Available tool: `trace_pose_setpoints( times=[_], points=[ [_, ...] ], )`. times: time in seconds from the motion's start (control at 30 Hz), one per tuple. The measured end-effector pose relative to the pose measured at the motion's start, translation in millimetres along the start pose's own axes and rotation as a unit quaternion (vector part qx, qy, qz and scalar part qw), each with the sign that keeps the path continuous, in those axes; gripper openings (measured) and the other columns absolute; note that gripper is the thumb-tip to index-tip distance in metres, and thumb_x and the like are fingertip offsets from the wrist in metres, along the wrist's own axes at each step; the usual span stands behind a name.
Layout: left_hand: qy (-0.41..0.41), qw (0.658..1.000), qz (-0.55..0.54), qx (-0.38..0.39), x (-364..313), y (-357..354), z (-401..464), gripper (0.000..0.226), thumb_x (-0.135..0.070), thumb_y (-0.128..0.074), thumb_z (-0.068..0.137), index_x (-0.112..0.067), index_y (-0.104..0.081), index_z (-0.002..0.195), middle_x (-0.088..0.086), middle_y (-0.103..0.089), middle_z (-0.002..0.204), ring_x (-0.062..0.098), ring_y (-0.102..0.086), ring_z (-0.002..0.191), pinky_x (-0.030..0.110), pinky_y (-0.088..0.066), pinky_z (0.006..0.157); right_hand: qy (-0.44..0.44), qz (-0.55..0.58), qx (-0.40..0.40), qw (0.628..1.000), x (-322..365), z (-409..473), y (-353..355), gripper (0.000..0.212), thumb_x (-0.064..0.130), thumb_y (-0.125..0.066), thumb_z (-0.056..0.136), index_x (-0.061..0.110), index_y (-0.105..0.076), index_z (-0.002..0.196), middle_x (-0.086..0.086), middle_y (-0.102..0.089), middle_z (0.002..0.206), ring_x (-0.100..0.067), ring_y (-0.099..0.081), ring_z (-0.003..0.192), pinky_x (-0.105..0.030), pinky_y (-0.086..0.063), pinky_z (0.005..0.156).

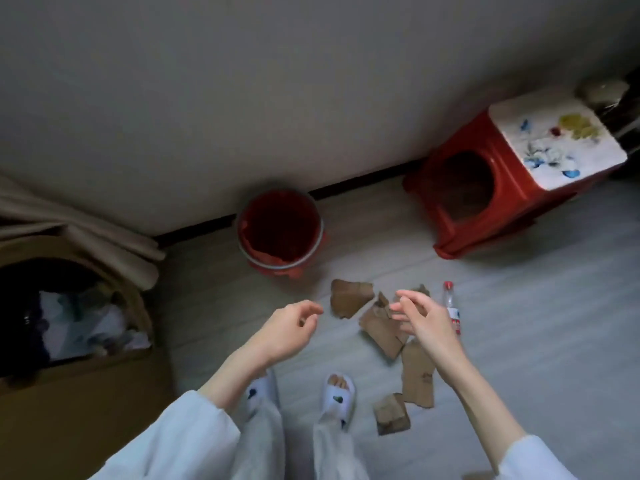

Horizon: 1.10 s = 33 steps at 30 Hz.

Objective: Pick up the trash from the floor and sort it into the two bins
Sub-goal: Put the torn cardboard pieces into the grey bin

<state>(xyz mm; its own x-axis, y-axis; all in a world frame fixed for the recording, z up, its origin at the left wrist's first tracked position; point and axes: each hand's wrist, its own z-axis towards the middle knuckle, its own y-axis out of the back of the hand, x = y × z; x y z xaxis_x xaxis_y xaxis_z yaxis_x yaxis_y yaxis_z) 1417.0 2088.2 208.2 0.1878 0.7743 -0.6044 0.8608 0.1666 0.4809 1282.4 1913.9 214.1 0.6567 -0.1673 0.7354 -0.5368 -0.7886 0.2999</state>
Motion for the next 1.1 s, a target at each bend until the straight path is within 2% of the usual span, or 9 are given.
trace_pose_setpoints(
  times=[0.1,0.2,0.3,0.47,0.63,0.77,0.9,1.0,1.1],
  points=[
    [0.007,0.998,0.046,0.048,46.0,-28.8,39.0,0.030,-0.018,-0.044,0.096,-0.017,-0.058,0.122,0.000,-0.064,0.118,0.016,-0.061,0.103,0.018,-0.038,0.086,-0.045,-0.012,-0.024,0.999,-63.6,23.5,-17.0,0.019,0.008,-0.046,0.095,0.010,-0.057,0.110,-0.008,-0.064,0.092,-0.013,-0.060,0.080,-0.024,-0.046,0.076],
    [0.010,0.994,0.073,0.080,97.0,-61.2,76.1,0.031,-0.015,-0.044,0.095,-0.016,-0.058,0.123,0.002,-0.064,0.119,0.018,-0.061,0.105,0.019,-0.039,0.088,-0.077,-0.049,-0.046,0.995,-132.1,50.9,-37.2,0.024,0.006,-0.049,0.093,0.003,-0.058,0.115,-0.018,-0.064,0.105,-0.026,-0.061,0.097,-0.026,-0.044,0.079],
    [0.003,0.993,0.079,0.083,140.7,-89.4,104.9,0.031,-0.014,-0.045,0.095,-0.016,-0.056,0.124,0.000,-0.062,0.121,0.017,-0.060,0.102,0.017,-0.038,0.084,-0.084,-0.081,-0.040,0.992,-181.1,78.9,-59.1,0.027,0.010,-0.050,0.093,0.006,-0.056,0.119,-0.011,-0.063,0.098,-0.023,-0.058,0.096,-0.013,-0.043,0.072],
    [-0.018,0.996,0.072,0.054,207.1,-152.8,194.3,0.032,-0.013,-0.046,0.094,-0.015,-0.055,0.124,0.005,-0.060,0.123,0.019,-0.059,0.100,0.021,-0.040,0.086,-0.062,-0.175,0.002,0.983,-263.7,157.8,-98.3,0.033,0.021,-0.048,0.095,0.014,-0.052,0.127,-0.004,-0.062,0.105,-0.021,-0.057,0.107,-0.034,-0.044,0.095],
    [-0.113,0.983,0.143,0.009,242.7,-212.5,281.3,0.040,-0.017,-0.046,0.093,-0.018,-0.045,0.133,0.004,-0.044,0.139,0.022,-0.044,0.125,0.028,-0.033,0.103,0.000,-0.275,0.008,0.961,-313.6,242.3,-113.1,0.039,0.023,-0.050,0.094,0.017,-0.048,0.132,-0.006,-0.057,0.127,-0.023,-0.051,0.120,-0.030,-0.038,0.099],
    [-0.242,0.917,0.307,-0.083,260.3,-248.3,337.0,0.050,-0.012,-0.057,0.085,-0.015,-0.045,0.134,0.008,-0.038,0.145,0.029,-0.030,0.136,0.041,-0.029,0.109,0.036,-0.389,0.023,0.920,-352.4,298.5,-112.0,0.056,0.038,-0.054,0.089,0.021,-0.038,0.140,-0.009,-0.042,0.143,-0.027,-0.039,0.131,-0.041,-0.034,0.107],
    [-0.345,0.816,0.454,-0.097,271.3,-292.1,385.0,0.047,-0.018,-0.078,0.061,-0.009,-0.068,0.106,0.014,-0.063,0.118,0.034,-0.052,0.121,0.050,-0.037,0.103,0.003,-0.470,0.054,0.881,-398.1,311.3,-107.4,0.082,0.063,-0.053,0.080,0.021,-0.026,0.145,-0.003,-0.022,0.154,-0.024,-0.025,0.140,-0.038,-0.025,0.114],
    [-0.285,0.829,0.482,-0.018,273.8,-322.9,403.9,0.051,-0.031,-0.050,0.090,-0.010,-0.039,0.136,0.016,-0.029,0.149,0.032,-0.021,0.140,0.044,-0.016,0.114,-0.044,-0.465,0.082,0.880,-425.6,308.7,-102.8,0.090,0.065,-0.051,0.081,0.022,-0.012,0.149,0.003,0.001,0.158,-0.024,-0.012,0.144,-0.035,-0.016,0.115],
    [-0.216,0.875,0.433,-0.015,275.3,-335.2,411.2,0.050,-0.046,-0.044,0.092,-0.014,-0.035,0.129,0.012,-0.025,0.143,0.029,-0.031,0.127,0.041,-0.036,0.097,-0.043,-0.450,0.088,0.888,-445.9,300.0,-106.3,0.094,0.064,-0.050,0.082,0.023,0.001,0.150,0.002,0.015,0.157,-0.024,-0.002,0.145,-0.037,-0.012,0.116]
  ],
)
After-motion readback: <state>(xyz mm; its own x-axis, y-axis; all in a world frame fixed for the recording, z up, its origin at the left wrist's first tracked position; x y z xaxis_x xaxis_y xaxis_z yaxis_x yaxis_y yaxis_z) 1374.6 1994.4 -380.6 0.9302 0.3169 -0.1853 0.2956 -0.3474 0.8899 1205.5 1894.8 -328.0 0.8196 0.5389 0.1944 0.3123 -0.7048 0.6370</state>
